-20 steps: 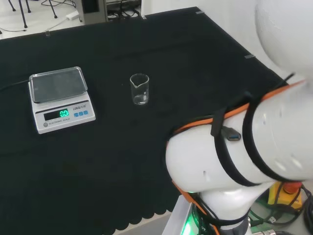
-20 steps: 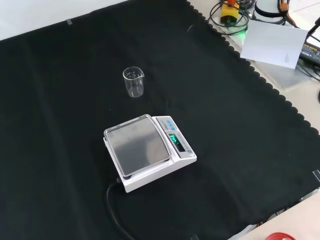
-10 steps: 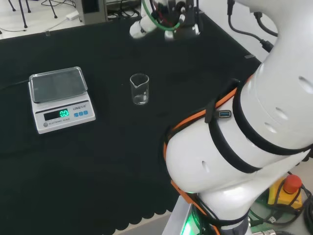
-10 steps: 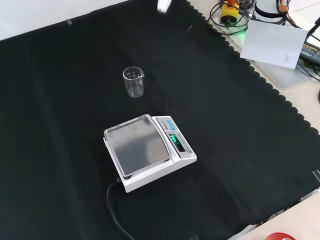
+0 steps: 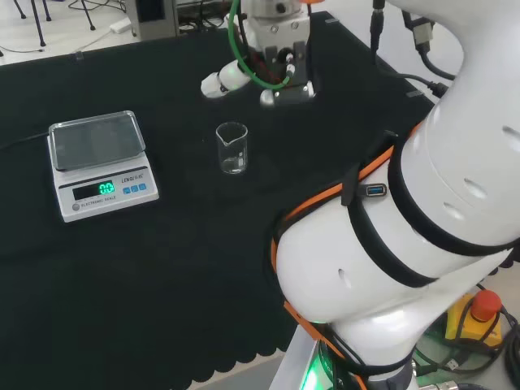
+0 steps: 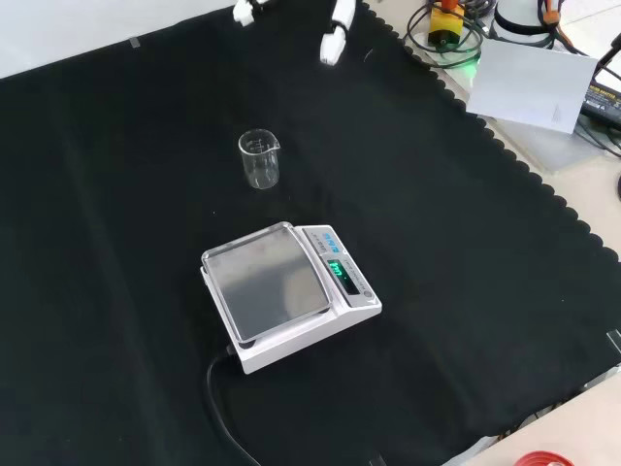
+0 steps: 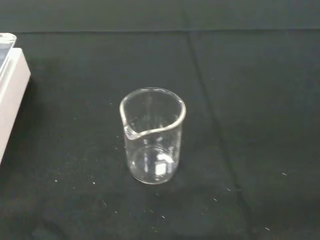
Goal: Pick up the beaker.
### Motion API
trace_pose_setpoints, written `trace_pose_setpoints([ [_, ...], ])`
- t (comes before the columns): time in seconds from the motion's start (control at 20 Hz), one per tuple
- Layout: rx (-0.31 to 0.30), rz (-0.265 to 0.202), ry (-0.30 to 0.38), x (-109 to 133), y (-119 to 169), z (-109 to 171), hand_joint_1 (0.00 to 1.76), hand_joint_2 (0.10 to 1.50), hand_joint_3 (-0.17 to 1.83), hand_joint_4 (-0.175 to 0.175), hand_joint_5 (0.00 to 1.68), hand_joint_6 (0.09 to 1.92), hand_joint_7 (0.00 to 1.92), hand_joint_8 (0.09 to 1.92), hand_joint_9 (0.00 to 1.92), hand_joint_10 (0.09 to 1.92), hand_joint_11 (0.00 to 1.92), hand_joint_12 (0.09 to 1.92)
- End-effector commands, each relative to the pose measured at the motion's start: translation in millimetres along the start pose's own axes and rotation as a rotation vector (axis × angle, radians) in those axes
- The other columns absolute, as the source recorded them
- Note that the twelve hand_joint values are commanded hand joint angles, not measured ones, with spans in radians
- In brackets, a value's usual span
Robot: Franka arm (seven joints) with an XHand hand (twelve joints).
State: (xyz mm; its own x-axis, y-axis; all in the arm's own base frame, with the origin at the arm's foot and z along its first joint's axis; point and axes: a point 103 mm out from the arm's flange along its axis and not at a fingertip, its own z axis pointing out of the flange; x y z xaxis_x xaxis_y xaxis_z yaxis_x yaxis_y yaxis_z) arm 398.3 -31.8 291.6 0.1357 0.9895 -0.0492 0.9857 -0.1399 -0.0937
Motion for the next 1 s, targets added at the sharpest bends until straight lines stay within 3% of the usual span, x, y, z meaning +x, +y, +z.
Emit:
trace_pose_setpoints([
  [0.05, 0.002, -0.042, -0.009, 34, 22, 57, 0.44, 0.68, 0.02, 0.080, 0.00, 0.09, 0.00, 0.63, 0.20, 0.84, 0.00, 1.47],
  [0.45, 0.085, -0.001, 0.008, 18, 65, 107, 0.45, 0.69, 0.02, 0.079, 0.00, 0.09, 0.00, 0.62, 0.20, 0.84, 0.00, 1.46],
  [1.0, 0.137, -0.032, -0.033, 29, 95, 154, 0.45, 0.69, 0.02, 0.079, 0.00, 0.09, 0.00, 0.54, 0.17, 0.85, 0.00, 1.45],
])
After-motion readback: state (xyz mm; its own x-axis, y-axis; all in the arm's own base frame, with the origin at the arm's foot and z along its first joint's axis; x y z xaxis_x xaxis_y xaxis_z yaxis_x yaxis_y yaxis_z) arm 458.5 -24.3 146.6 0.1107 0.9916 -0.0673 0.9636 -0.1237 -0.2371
